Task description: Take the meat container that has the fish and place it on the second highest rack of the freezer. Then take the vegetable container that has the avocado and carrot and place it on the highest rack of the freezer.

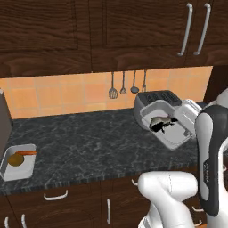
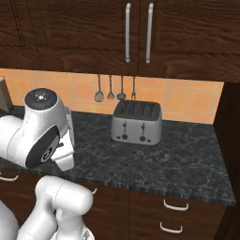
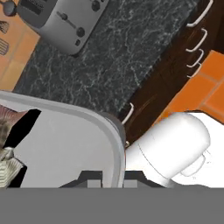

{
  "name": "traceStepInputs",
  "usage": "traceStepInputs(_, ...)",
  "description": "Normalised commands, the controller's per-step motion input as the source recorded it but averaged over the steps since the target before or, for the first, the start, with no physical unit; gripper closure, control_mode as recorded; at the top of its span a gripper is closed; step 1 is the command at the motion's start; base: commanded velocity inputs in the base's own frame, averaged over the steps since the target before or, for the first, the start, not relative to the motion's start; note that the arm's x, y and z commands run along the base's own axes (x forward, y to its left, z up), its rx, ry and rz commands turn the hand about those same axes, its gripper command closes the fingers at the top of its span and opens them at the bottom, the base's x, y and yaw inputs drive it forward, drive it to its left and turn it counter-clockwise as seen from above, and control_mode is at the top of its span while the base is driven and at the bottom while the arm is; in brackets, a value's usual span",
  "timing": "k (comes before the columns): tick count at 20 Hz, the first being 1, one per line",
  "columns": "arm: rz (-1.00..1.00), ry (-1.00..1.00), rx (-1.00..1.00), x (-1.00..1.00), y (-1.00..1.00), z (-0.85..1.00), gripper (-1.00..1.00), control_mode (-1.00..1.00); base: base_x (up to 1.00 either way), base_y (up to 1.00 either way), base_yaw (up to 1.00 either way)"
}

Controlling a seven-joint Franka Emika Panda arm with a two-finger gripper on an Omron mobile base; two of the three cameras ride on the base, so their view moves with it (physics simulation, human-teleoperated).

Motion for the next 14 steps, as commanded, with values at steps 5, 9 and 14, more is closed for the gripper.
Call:
traceStepInputs(5,0.00,-0.02,-0.01,-0.58,0.09,0.98,1.00,-1.00,0.00,0.00,0.00)
traceStepInputs(9,0.00,0.33,-0.03,-0.44,0.28,0.64,1.00,-1.00,0.00,0.00,0.00)
traceStepInputs(14,0.00,0.21,-0.01,-0.46,0.22,0.11,1.00,-1.00,0.00,0.00,0.00)
